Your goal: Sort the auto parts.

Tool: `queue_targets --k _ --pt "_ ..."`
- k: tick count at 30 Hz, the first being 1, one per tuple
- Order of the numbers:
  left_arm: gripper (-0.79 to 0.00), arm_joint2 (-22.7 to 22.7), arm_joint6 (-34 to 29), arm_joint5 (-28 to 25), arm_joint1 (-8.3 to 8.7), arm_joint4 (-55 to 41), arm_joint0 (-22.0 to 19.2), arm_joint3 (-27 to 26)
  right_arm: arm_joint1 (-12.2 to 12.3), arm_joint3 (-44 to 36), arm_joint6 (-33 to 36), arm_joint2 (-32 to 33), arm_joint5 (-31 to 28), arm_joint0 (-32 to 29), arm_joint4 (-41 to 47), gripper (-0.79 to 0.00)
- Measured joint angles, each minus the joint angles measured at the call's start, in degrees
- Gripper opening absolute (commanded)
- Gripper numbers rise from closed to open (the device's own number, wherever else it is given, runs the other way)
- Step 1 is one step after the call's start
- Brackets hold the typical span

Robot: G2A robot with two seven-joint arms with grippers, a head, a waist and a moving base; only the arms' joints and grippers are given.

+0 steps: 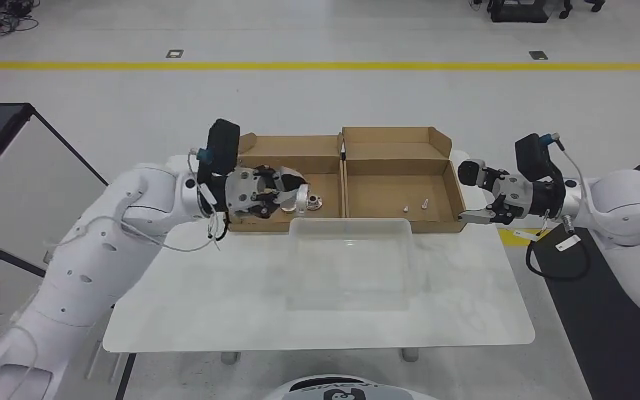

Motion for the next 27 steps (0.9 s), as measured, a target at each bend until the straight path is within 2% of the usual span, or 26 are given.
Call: queue_targets --k 7,19,27 --pt "-0.785 3.3 13.7 0.0 1.31 3.7 -0.5 -1.3 0.0 0.0 0.0 0.0 0.0 0.0 0.0 0.0" --pt "-0.785 3.5 14.1 0.4 1.31 3.9 0.0 -1.8 0.0 0.0 0.0 0.0 0.0 0.0 0.0 0.0" --pt "-0.785 2.6 23.4 0.0 0.97 2.2 4.2 -6.0 0.0 0.0 0.0 0.0 0.0 0.0 0.0 0.0"
